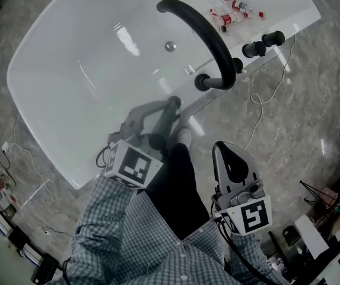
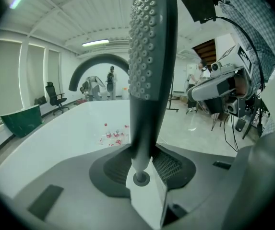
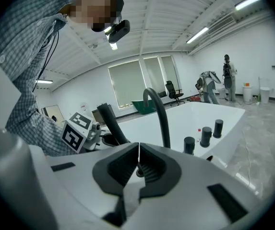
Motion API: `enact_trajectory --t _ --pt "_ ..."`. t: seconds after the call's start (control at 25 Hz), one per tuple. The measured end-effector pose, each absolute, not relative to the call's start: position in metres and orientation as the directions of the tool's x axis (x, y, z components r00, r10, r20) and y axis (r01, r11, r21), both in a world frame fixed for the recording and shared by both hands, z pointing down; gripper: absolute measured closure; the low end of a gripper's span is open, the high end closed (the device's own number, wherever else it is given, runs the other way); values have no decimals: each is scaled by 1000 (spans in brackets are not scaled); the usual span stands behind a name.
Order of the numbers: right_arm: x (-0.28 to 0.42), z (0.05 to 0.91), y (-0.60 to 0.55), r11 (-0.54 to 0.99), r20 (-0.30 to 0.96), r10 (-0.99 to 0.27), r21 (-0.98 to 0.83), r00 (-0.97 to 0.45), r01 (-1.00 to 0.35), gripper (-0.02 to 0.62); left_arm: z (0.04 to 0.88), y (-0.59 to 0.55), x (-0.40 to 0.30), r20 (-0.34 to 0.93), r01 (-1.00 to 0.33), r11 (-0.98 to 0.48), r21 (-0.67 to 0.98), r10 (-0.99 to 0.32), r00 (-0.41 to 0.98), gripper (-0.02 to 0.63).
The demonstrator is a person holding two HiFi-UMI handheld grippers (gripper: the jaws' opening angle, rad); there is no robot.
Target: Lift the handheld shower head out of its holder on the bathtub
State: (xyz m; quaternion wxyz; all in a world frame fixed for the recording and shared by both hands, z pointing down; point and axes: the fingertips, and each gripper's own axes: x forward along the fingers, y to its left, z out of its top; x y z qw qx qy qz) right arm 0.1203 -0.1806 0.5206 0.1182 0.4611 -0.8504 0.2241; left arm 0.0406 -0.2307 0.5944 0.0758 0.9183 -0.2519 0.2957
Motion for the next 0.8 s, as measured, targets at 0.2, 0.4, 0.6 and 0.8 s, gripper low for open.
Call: enact_trajectory --t 0.2,0.4,0.6,0.8 --pt "125 490 -181 464 389 -754 -254 -529 -849 577 559 -231 40 572 -522 -853 -23 -439 692 465" --pt "132 462 -179 433 372 -780 -260 -504 -863 577 526 -231 38 561 -538 -842 -41 -465 685 465" --pt "137 433 -178 411 354 -800 -266 -485 -872 577 489 -233 31 542 -566 -824 -34 -491 682 465" --pt "141 400 -179 406 335 -818 -240 -468 -882 577 444 -235 24 506 -599 -800 -40 -533 678 465"
